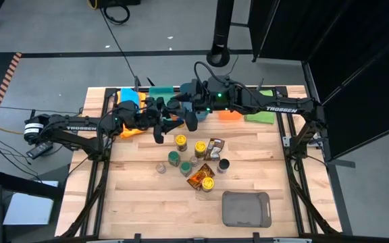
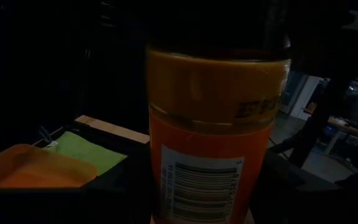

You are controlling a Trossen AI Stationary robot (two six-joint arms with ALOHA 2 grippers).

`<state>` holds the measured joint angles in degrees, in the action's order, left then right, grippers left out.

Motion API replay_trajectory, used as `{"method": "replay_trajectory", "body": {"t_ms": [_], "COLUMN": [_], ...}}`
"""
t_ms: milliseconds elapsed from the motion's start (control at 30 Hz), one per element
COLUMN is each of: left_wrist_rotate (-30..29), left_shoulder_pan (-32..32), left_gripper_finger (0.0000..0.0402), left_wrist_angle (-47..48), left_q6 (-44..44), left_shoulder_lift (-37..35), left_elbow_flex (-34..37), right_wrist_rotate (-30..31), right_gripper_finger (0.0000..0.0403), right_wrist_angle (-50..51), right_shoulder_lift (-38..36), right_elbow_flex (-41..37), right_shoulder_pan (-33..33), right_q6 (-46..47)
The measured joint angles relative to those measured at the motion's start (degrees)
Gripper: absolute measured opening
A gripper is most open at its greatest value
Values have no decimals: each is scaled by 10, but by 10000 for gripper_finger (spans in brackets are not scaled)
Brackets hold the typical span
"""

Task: Sort spices by type
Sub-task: Put the right black seasoning bottle into the orange transparent bin

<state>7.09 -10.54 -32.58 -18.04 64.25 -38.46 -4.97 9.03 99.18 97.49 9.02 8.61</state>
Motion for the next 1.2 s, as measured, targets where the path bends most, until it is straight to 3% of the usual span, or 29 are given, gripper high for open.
{"method": "replay_trajectory", "body": {"t_ms": [167,367,833,1067,1200], "left_wrist_rotate": [0,-7,-12,-40,-60], "left_shoulder_pan": [0,0,0,-1,-2], "left_gripper_finger": [198,203,348,369,369], "left_wrist_angle": [-1,-1,22,68,100], "left_q6": [0,12,16,27,29], "left_shoulder_lift": [0,0,0,-1,0], "left_elbow_flex": [0,0,0,-1,0], "right_wrist_rotate": [0,1,28,30,68], "right_gripper_finger": [210,210,210,210,210], "right_wrist_angle": [0,0,4,21,50], "right_shoulder_lift": [0,0,2,-18,-47], "right_elbow_flex": [0,0,0,0,0], "right_shoulder_pan": [0,1,5,32,61], "right_q6": [20,19,11,-1,-39]}}
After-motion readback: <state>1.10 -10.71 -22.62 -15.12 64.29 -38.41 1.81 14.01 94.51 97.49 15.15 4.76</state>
